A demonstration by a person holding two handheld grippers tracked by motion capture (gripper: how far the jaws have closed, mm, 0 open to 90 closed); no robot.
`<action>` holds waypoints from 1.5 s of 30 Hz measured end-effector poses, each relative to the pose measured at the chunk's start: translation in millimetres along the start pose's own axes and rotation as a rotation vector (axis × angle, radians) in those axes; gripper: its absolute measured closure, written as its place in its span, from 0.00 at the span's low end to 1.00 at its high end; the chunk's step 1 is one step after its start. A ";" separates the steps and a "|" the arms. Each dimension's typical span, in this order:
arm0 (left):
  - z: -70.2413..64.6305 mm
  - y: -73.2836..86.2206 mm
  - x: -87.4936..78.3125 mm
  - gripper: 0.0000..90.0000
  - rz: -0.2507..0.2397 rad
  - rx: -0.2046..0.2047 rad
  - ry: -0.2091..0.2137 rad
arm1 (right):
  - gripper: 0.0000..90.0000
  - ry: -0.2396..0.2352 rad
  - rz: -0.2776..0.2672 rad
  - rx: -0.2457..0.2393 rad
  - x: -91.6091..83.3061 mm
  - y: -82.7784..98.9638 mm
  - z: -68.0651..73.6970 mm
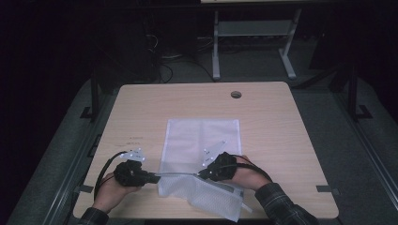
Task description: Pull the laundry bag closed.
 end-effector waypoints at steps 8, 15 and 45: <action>1.5 1.4 -2.0 0.94 0.001 -0.003 -0.001 | 0.96 0.008 -0.002 0.008 -4.4 5.7 0.0; 1.8 1.9 -3.2 0.94 -0.005 -0.005 -0.006 | 0.96 0.010 -0.007 0.016 -6.6 8.7 0.7; 2.6 2.3 -4.7 0.94 -0.005 -0.009 -0.004 | 0.96 0.035 -0.001 0.042 -23.0 26.1 1.9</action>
Point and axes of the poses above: each handheld gripper's, and its own axes: x roughly forward along the jaws, y roughly out of its underside, z roughly to its left, the point moved 2 cm from there along x, roughly forward along the jaws, and after that the axes turned 3 degrees about -x, right-handed, at the moved point
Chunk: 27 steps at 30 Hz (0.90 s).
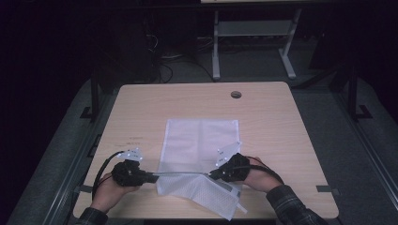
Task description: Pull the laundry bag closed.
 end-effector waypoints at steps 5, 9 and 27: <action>0.1 -0.2 -0.1 0.94 0.000 -0.001 0.000 | 0.96 0.003 0.000 0.008 -2.9 2.5 0.2; 0.0 -0.4 0.5 0.94 0.004 -0.001 -0.004 | 0.96 0.004 0.002 0.009 -3.8 3.3 1.5; 3.4 1.2 -2.6 0.94 -0.003 -0.013 -0.007 | 0.96 0.013 0.003 0.014 -11.7 10.3 1.5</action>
Point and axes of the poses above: each handheld gripper's, and its own axes: x roughly forward along the jaws, y roughly out of its underside, z roughly to its left, the point moved 2 cm from there along x, roughly forward along the jaws, and after that the axes turned 3 degrees about -x, right-handed, at the moved point
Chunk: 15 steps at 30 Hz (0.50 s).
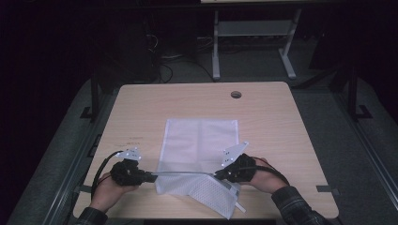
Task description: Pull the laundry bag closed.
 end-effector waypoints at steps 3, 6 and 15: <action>-0.1 -0.2 -0.5 0.94 -0.001 0.001 -0.002 | 0.96 0.004 -0.001 0.012 -2.4 2.1 -0.4; -0.8 -0.7 0.2 0.94 0.001 0.000 0.002 | 0.96 0.004 -0.001 0.010 -3.9 3.7 -0.4; 0.8 0.1 -0.5 0.94 -0.003 -0.006 0.003 | 0.96 0.014 0.008 0.011 -8.8 8.1 0.2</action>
Point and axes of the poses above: each handheld gripper's, and its own axes: x roughly forward along the jaws, y roughly out of its underside, z roughly to its left, the point moved 2 cm from there along x, roughly forward along the jaws, and after that the axes turned 3 degrees about -x, right-handed, at the moved point
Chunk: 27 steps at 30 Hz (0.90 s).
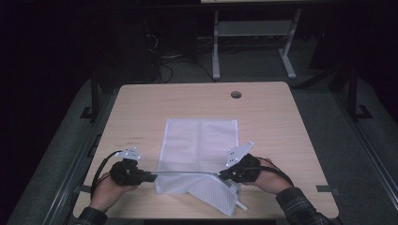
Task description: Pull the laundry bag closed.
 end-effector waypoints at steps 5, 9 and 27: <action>-0.9 -0.6 0.6 0.94 0.004 0.004 -0.003 | 0.96 -0.002 0.000 0.005 -1.7 1.8 0.6; -0.7 -0.5 0.4 0.94 0.006 0.003 -0.012 | 0.96 -0.005 -0.002 0.002 -1.5 1.6 1.4; 4.6 3.2 -5.1 0.94 0.006 -0.023 -0.035 | 0.96 -0.004 0.014 0.008 -4.9 8.9 1.9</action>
Point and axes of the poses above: each handheld gripper's, and its own axes: x roughly forward along the jaws, y roughly out of its underside, z roughly to its left, the point moved 2 cm from there along x, roughly forward along the jaws, and after that the axes turned 3 degrees about -x, right-handed, at the moved point
